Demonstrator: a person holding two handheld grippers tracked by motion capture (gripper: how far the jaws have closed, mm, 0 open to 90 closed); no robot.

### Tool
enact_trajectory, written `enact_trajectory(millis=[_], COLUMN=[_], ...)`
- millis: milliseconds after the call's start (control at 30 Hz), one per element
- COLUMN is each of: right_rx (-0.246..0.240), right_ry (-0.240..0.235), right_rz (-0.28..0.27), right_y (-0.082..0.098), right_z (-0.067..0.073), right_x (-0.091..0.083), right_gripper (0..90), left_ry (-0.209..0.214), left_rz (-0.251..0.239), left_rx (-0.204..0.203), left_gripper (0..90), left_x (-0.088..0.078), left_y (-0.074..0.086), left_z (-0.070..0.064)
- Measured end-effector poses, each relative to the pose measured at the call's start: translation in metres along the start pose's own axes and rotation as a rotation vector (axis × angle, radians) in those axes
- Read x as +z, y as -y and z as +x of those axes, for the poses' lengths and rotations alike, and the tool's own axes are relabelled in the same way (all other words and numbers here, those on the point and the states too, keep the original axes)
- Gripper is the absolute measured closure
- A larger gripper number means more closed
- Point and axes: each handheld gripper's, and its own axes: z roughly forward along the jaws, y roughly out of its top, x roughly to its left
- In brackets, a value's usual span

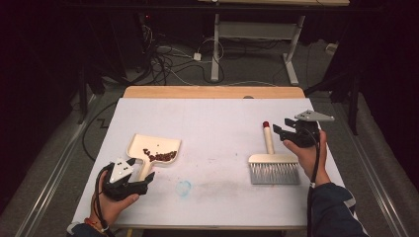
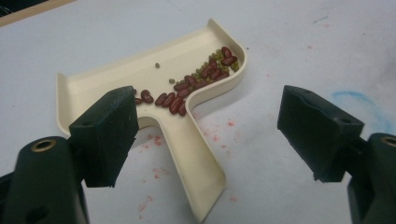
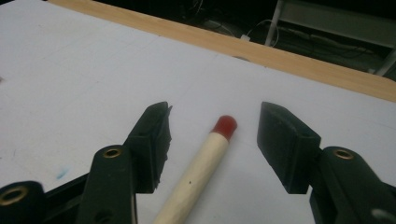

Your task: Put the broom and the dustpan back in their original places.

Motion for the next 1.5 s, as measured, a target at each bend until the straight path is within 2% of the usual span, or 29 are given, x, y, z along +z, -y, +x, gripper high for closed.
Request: enact_trajectory(millis=[233, 300, 367, 433, 467, 500, 533, 633, 700, 900, 967, 1067, 1333, 1500], right_rx=[0.003, 0.01, 0.022, 0.051, 0.062, 0.073, 0.08, 0.069, 0.077, 0.071, 0.075, 0.055, 0.025, -0.008], right_ry=[0.044, 0.046, 0.087, 0.156, 0.155, 0.13, 0.112, 0.135, 0.121, 0.135, 0.132, 0.128, 0.088, 0.052], right_rz=[-0.057, -0.068, -0.073, -0.066, -0.064, -0.072, -0.07, -0.051, -0.054, -0.063, -0.08, -0.094, -0.127, -0.15], right_y=[0.0, 0.0, 0.001, 0.003, 0.003, 0.004, 0.005, 0.006, 0.006, 0.005, 0.004, 0.001, -0.003, -0.005], right_z=[0.003, 0.002, 0.001, 0.001, 0.001, 0.0, -0.001, 0.001, 0.002, 0.006, 0.007, 0.011, 0.02, 0.031], right_x=[-0.002, -0.001, 0.002, 0.006, 0.007, 0.008, 0.009, 0.014, 0.015, 0.016, 0.014, 0.009, -0.005, -0.016], right_gripper=[36.3, 32.8, 28.7, 14.9, 16.7, 19.5, 17.3, 16.6, 17.1, 16.7, 16.7, 16.7, 16.8, 16.9], left_ry=[0.009, 0.005, 0.006, 0.005, 0.007, 0.004, 0.003, 0.004, 0.009, 0.015, 0.012, 0.004, 0.004, 0.008], left_rz=[-0.001, -0.004, 0.005, 0.017, 0.019, 0.021, 0.02, 0.017, 0.019, 0.015, 0.016, 0.024, 0.02, 0.022], left_rx=[0.041, 0.038, 0.051, 0.063, 0.066, 0.069, 0.07, 0.065, 0.067, 0.076, 0.077, 0.076, 0.081, 0.094], left_gripper=[20.0, 20.1, 20.1, 20.0, 20.0, 20.0, 20.1, 20.0, 20.0, 20.0, 20.1, 20.0, 20.0, 19.0], left_x=[0.0, 0.0, 0.001, 0.002, 0.003, 0.003, 0.004, 0.004, 0.005, 0.005, 0.004, 0.005, 0.005, 0.005], left_y=[0.0, 0.0, 0.0, 0.0, 0.0, 0.0, -0.001, -0.001, -0.001, -0.001, -0.001, -0.001, -0.002, -0.002], left_z=[-0.005, -0.007, -0.008, -0.01, -0.011, -0.011, -0.011, -0.011, -0.011, -0.012, -0.012, -0.012, -0.013, -0.015])
